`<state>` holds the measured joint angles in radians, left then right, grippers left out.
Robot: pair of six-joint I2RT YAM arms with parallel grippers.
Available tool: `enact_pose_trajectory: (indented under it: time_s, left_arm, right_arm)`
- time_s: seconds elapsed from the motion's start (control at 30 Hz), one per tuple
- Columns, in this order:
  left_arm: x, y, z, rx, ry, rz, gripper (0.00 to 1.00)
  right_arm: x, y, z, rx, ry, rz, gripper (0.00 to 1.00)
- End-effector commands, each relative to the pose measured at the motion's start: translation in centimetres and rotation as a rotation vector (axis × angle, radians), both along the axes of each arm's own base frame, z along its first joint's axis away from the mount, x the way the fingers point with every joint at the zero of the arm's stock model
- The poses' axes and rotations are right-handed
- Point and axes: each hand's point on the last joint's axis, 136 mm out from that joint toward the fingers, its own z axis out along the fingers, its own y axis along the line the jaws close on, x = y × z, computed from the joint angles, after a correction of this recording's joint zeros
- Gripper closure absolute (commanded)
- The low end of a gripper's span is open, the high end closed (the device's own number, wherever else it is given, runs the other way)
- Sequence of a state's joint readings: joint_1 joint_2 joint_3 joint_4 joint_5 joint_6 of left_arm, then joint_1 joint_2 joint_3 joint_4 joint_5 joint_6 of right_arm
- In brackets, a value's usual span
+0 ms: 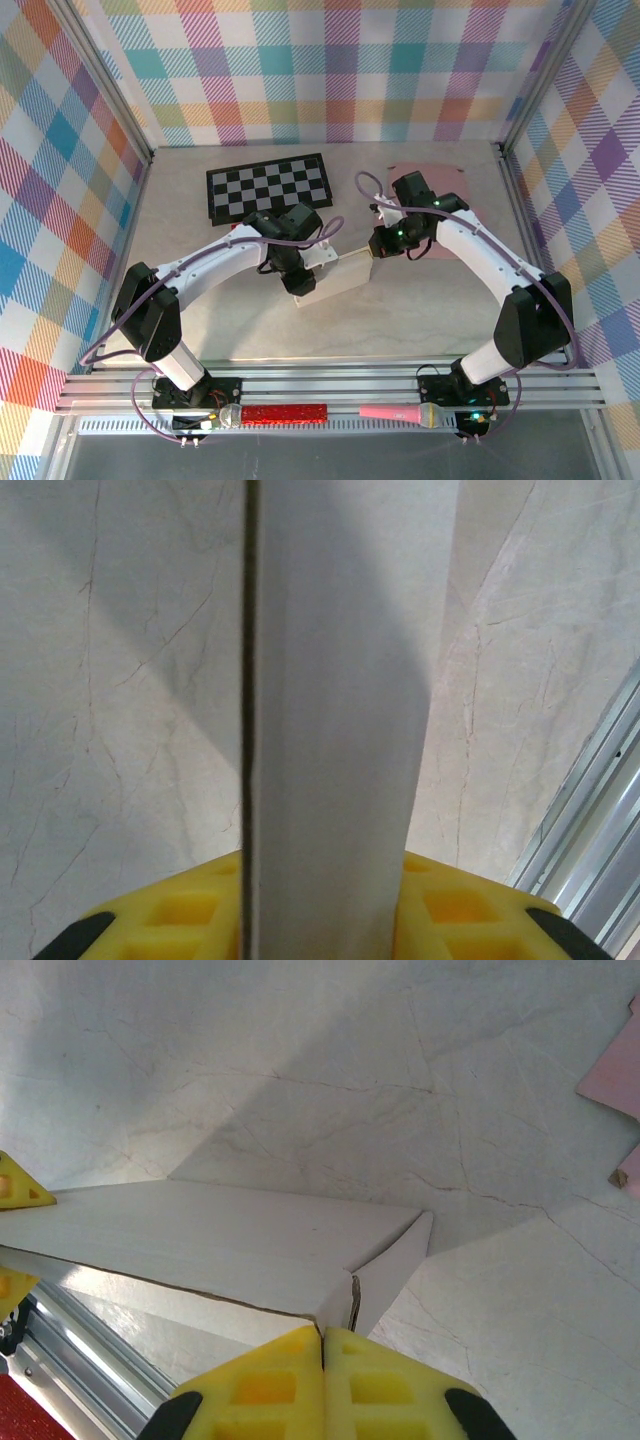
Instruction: Fold the paper box
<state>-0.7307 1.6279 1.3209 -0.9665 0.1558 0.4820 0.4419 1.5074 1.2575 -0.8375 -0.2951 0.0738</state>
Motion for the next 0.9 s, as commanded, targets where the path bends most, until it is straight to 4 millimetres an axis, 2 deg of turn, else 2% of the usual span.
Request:
enact_pose_trajectory:
  time_s: [0.0, 0.13, 0.27, 0.4, 0.6, 0.73, 0.8, 0.87]
  left_arm:
    - [0.4, 0.2, 0.6, -0.027, -0.004, 0.037, 0.69]
    - [0.6, 0.2, 0.4, -0.027, -0.004, 0.042, 0.69]
    - [0.7, 0.3, 0.3, -0.022, -0.007, 0.044, 0.69]
    - [0.9, 0.2, 0.4, -0.036, -0.013, 0.046, 0.62]
    - [1.4, 0.3, 0.7, -0.044, -0.031, 0.070, 0.57]
    - [1.9, 0.0, 1.5, -0.102, -0.025, 0.115, 0.53]
    - [2.2, 0.0, 2.2, -0.137, -0.037, 0.147, 0.30]
    - [2.6, 0.0, 2.9, -0.175, -0.062, 0.173, 0.27]
  right_arm:
    - [-1.3, 0.8, 0.6, 0.025, 0.020, -0.026, 1.00]
    - [-1.6, 0.8, 0.0, 0.003, 0.021, -0.055, 1.00]
    - [-1.8, 0.0, -1.1, -0.041, -0.001, -0.075, 1.00]
    - [-1.6, -0.9, -2.0, -0.073, -0.057, -0.076, 1.00]
    - [-1.1, -0.5, -1.7, -0.077, -0.092, -0.069, 1.00]
    - [-1.1, -0.4, -2.2, -0.096, -0.090, -0.072, 1.00]
    - [-1.0, -0.3, -2.2, -0.104, -0.091, -0.080, 1.00]
    - [-0.8, -0.3, -1.9, -0.108, -0.093, -0.092, 1.00]
